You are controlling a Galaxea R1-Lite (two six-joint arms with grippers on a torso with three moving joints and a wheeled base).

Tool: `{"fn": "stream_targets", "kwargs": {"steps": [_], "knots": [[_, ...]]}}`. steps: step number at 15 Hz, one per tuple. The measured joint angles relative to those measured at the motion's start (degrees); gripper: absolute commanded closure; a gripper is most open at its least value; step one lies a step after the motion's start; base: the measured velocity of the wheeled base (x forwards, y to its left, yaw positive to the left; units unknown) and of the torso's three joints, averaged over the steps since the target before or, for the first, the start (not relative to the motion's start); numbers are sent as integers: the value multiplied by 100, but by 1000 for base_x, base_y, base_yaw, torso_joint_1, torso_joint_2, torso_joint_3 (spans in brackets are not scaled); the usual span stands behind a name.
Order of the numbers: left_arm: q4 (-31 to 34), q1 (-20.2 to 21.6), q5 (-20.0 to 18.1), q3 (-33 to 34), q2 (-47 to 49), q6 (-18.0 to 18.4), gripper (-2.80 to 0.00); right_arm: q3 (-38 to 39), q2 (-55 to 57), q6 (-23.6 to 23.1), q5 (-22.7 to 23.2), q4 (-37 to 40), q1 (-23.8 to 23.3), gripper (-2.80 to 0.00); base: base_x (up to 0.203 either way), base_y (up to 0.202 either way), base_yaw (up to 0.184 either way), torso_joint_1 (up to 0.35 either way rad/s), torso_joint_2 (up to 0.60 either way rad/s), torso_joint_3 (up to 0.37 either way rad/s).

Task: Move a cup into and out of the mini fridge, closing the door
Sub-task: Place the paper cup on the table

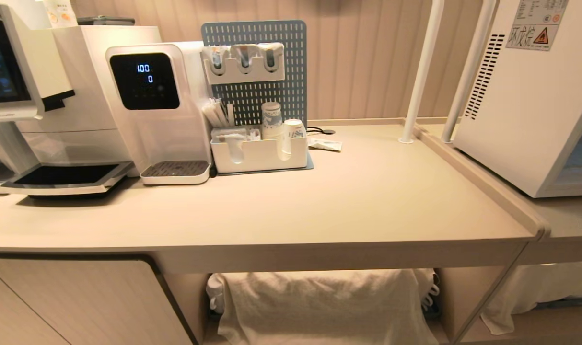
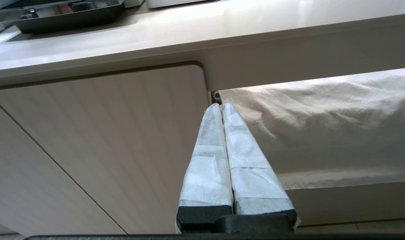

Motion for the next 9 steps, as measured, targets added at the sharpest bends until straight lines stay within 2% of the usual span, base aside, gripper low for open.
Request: {"fn": "stream_targets", "kwargs": {"steps": [3,6,7,9], "knots": [[0,0,25,5,0,-48,0,-7,0,141,-9,-13,0,0,0,137,0,3,0,1],[-4,9,49,10,0,-226,0,-95,7,273,-9,-126,7,0,0,0,0,0,0,0],[-4,2,53,10,0,-268,0,-367,28,293,18,7,7,0,0,0,0,0,0,0],[-4,2,56,10,0,-294,0,-1403,233,364,161,721,4,0,0,0,0,0,0,0]]}}
